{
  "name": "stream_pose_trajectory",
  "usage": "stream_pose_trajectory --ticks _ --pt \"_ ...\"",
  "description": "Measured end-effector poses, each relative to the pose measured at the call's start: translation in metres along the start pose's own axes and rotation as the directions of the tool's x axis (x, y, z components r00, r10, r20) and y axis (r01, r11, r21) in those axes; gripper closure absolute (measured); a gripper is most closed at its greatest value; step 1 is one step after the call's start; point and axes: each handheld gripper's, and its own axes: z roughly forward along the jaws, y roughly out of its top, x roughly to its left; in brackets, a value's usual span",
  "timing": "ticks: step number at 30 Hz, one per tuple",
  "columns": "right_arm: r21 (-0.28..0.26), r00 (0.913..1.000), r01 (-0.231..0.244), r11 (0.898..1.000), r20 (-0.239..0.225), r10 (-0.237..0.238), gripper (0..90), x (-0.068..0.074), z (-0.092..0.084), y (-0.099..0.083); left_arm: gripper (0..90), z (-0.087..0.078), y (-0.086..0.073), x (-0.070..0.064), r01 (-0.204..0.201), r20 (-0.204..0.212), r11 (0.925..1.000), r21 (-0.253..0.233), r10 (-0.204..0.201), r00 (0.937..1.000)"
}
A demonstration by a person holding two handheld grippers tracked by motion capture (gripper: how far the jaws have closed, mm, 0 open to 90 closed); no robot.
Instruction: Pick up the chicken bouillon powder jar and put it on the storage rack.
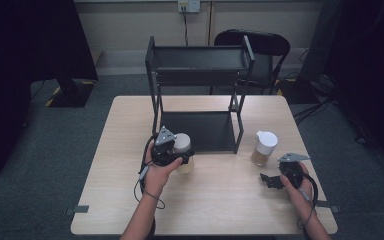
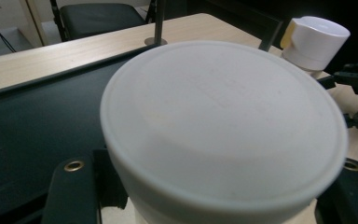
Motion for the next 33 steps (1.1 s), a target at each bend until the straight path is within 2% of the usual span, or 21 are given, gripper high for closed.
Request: stream_pose_trajectory --ticks 12,15,33 --pt "0.000 1.0000 0.000 1.000 0.000 0.000 0.0 0.000 0.000 0.000 33.8 0.006 0.018 0.004 0.009 -0.018 0.9998 -0.018 -0.009 0.9998" --pt "0.000 1.0000 0.000 1.000 0.000 0.000 0.0 0.000 0.000 0.000 33.8 0.007 0.025 0.004 -0.009 -0.025 0.9999 -0.009 0.009 0.9996" --pt "-0.001 1.0000 0.001 1.000 0.000 -0.001 0.0 0.000 0.000 0.000 33.8 0.004 0.053 0.013 0.004 -0.048 0.9997 -0.023 -0.006 0.9988"
